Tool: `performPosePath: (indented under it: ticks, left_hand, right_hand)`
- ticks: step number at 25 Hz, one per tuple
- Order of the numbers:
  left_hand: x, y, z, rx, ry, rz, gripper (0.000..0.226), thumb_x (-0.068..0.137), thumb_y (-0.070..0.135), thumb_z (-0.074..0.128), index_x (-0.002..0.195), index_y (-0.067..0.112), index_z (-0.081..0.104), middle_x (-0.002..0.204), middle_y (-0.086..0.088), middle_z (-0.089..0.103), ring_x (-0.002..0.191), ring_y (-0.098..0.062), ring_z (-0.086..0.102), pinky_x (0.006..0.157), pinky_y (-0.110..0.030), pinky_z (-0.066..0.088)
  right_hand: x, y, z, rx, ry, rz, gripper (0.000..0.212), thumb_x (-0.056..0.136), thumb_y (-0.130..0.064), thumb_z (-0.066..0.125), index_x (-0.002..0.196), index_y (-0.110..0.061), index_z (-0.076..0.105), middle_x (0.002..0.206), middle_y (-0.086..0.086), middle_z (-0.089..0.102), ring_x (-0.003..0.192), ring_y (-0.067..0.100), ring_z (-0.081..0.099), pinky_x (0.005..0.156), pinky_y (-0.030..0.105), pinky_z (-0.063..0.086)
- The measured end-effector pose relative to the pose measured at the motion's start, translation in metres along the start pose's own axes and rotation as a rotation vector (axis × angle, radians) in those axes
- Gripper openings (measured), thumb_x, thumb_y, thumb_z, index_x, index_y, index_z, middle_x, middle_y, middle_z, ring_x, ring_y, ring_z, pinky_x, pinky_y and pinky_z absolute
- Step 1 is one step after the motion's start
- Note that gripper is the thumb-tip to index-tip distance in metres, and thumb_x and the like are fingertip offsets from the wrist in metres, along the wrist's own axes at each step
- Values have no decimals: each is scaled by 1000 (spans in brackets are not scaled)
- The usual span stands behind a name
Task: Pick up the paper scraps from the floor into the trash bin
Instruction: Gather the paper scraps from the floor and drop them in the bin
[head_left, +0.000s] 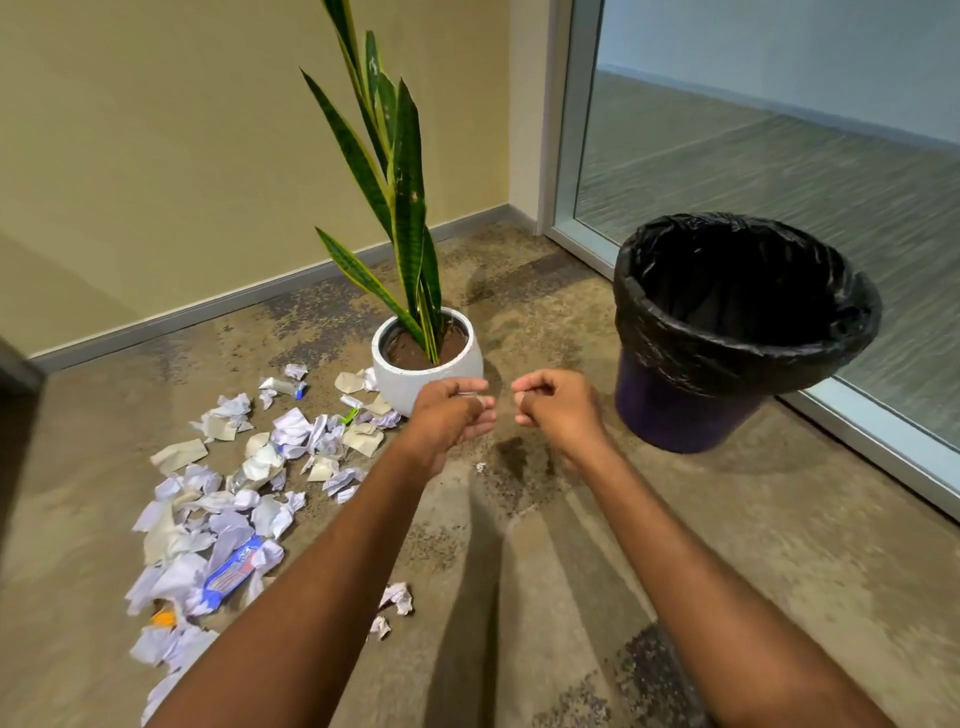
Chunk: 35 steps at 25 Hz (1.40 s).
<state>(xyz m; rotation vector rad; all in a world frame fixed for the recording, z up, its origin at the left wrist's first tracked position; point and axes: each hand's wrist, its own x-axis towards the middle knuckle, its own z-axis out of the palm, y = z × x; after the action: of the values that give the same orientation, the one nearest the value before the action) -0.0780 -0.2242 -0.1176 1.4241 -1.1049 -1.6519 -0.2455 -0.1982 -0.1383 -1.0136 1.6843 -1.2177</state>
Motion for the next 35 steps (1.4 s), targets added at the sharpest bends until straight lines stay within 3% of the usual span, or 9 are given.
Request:
performPosePath:
  ticks: [3, 5, 9, 14, 20, 23, 28, 31, 35]
  left_hand:
    - [-3, -34, -37, 73, 87, -92, 27, 94, -8, 65, 118, 5, 68, 110, -25, 76, 89, -28, 74, 90, -43, 65]
    - [-8, -49, -57, 89, 129, -131, 32, 94, -10, 62, 123, 1, 66, 103, -21, 75, 80, -24, 73, 78, -39, 66]
    - [-27, -66, -86, 113, 143, -163, 28, 97, -9, 60, 122, 2, 66, 105, -21, 74, 83, -25, 71, 62, -28, 64]
    - [-40, -82, -111, 96, 160, -190, 25, 98, -5, 65, 122, 3, 67, 115, -24, 74, 84, -20, 77, 66, -30, 64]
    - [-47, -87, -123, 79, 180, -194, 26, 98, -6, 65, 122, 3, 68, 109, -19, 76, 86, -21, 77, 78, -39, 66]
    - [-51, -85, -120, 75, 170, -174, 24, 96, -4, 67, 119, 6, 71, 119, -23, 74, 96, -28, 75, 90, -47, 63]
    - [-60, -81, -119, 27, 147, -142, 26, 96, -6, 66, 118, 5, 71, 117, -24, 75, 92, -28, 76, 99, -53, 60]
    - [-63, -78, -117, 1, 124, -137, 27, 96, -10, 63, 119, 2, 68, 114, -26, 74, 84, -25, 77, 91, -47, 64]
    - [-57, -66, -105, 32, 116, -124, 24, 97, -6, 66, 119, 4, 69, 116, -25, 75, 88, -27, 77, 80, -37, 66]
  right_hand:
    - [-7, 43, 38, -274, -133, -82, 20, 92, -1, 72, 91, -18, 82, 79, -4, 75, 74, 16, 71, 75, 28, 60]
    - [-9, 70, 53, -432, -204, -118, 20, 92, -2, 73, 96, -17, 85, 86, -4, 76, 80, 12, 68, 72, 21, 51]
    - [0, 104, 64, -667, -279, -176, 26, 86, -2, 68, 93, -25, 78, 94, -6, 77, 89, 18, 72, 82, 41, 63]
    - [-5, 118, 74, -960, -305, -494, 42, 87, 10, 64, 111, -21, 81, 117, -5, 71, 109, 18, 59, 86, 39, 59]
    - [-24, 129, 67, -1072, -249, -621, 36, 86, 13, 68, 76, -21, 68, 81, -9, 53, 83, 9, 53, 66, 28, 56]
    - [-24, 124, 62, -871, -259, -442, 41, 89, 16, 62, 79, -23, 72, 86, -11, 64, 81, 8, 63, 67, 34, 62]
    - [-18, 92, 38, -114, -153, 192, 22, 94, 5, 73, 94, -15, 81, 91, 5, 83, 83, 21, 79, 84, 52, 68]
    - [-14, 53, 19, 62, -126, 198, 19, 91, 9, 75, 101, -6, 81, 101, 14, 83, 92, 26, 82, 88, 40, 67]
    - [-14, -12, -10, 112, -42, 37, 24, 90, 12, 76, 98, -9, 84, 102, 6, 82, 95, 23, 81, 88, 35, 67]
